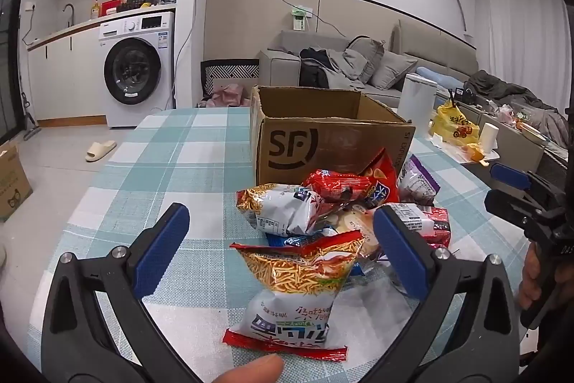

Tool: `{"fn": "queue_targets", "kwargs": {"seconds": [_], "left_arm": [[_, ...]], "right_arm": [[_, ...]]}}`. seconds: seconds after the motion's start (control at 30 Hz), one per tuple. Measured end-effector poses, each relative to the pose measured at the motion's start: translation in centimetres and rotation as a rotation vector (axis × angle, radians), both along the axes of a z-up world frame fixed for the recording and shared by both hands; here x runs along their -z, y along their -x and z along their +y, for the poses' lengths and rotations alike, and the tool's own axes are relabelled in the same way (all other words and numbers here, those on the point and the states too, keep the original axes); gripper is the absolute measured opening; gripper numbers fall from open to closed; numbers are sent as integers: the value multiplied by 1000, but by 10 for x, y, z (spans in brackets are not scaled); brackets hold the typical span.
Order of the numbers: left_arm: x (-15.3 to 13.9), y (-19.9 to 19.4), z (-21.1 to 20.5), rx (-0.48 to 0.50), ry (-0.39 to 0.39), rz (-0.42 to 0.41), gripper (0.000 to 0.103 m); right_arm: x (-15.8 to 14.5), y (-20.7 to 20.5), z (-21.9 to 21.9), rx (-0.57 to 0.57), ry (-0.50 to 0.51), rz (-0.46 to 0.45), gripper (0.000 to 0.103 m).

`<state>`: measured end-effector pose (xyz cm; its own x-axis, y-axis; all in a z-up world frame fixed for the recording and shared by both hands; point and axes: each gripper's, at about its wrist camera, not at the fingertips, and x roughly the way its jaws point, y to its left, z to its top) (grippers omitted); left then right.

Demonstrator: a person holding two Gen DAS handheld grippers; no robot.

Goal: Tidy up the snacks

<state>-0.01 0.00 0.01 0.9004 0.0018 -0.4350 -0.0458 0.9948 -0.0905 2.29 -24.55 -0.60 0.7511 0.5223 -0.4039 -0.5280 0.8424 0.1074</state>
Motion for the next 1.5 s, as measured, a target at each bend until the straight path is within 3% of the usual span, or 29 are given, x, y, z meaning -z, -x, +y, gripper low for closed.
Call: {"fn": "queue_targets", "kwargs": {"seconds": [1.5], "left_arm": [[-4, 9, -9, 53, -36, -56, 102]], "right_arm": [[2, -1, -2, 1, -6, 12, 103]]}}
